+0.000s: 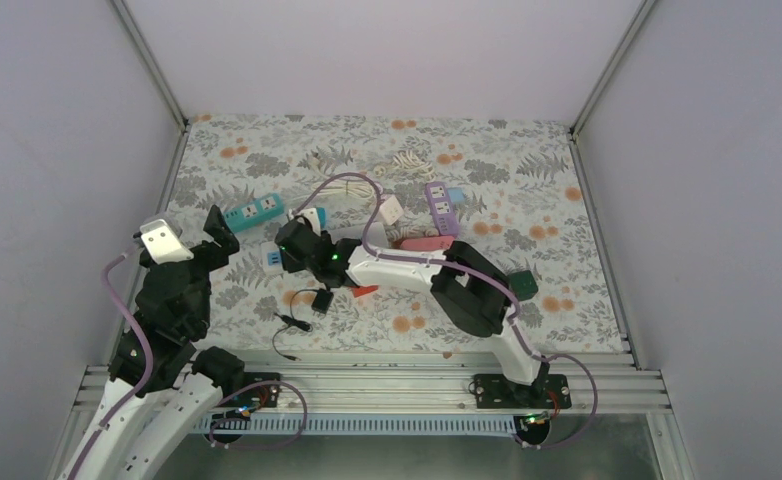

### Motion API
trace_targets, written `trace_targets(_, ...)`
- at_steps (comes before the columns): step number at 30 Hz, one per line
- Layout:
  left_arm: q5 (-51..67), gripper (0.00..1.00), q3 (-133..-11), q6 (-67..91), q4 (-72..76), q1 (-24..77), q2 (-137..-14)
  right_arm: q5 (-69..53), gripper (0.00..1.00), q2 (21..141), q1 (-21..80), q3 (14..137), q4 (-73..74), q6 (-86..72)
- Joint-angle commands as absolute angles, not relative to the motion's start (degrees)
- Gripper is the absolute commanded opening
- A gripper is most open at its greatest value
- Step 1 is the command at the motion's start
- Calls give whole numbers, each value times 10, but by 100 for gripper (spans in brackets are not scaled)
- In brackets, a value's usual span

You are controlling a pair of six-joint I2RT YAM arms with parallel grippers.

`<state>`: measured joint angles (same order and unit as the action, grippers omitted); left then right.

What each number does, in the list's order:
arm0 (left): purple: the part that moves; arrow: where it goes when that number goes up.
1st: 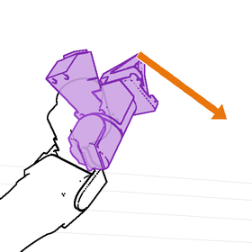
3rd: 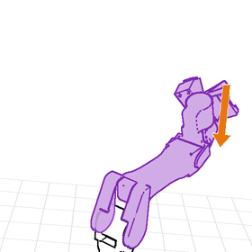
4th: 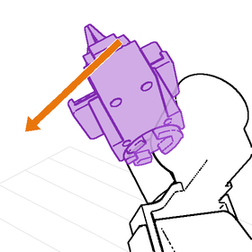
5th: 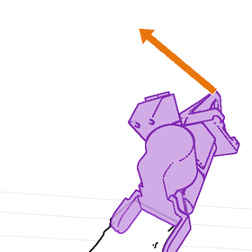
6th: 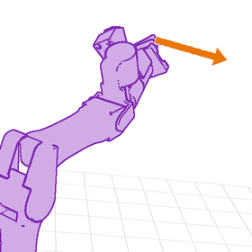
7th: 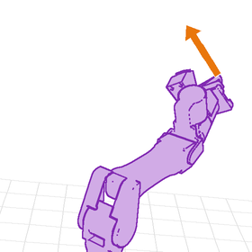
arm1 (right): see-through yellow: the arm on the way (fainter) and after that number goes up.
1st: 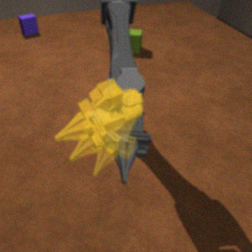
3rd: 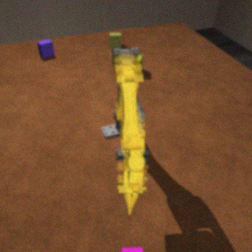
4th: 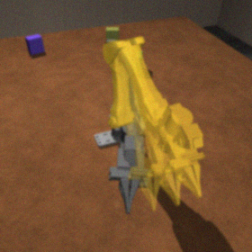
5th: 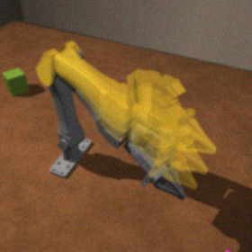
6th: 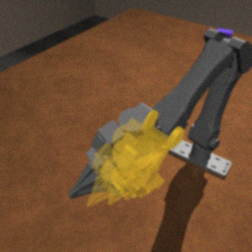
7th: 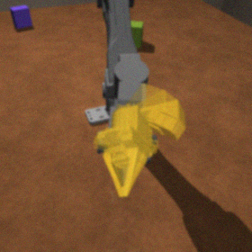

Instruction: Insert the plug

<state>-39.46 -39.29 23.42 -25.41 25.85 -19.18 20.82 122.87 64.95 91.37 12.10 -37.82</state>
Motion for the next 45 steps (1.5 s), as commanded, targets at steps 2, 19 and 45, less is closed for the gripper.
trace_targets(2,-402,100,-390,238,-246,257,-193,275,58,1270,668,956,167,-399)
trace_targets(19,-405,100,-390,240,-247,257,-201,332,56,1255,681,992,222,-428)
trace_targets(45,-398,100,-389,249,-250,257,-210,288,55,1285,677,1048,250,-395)
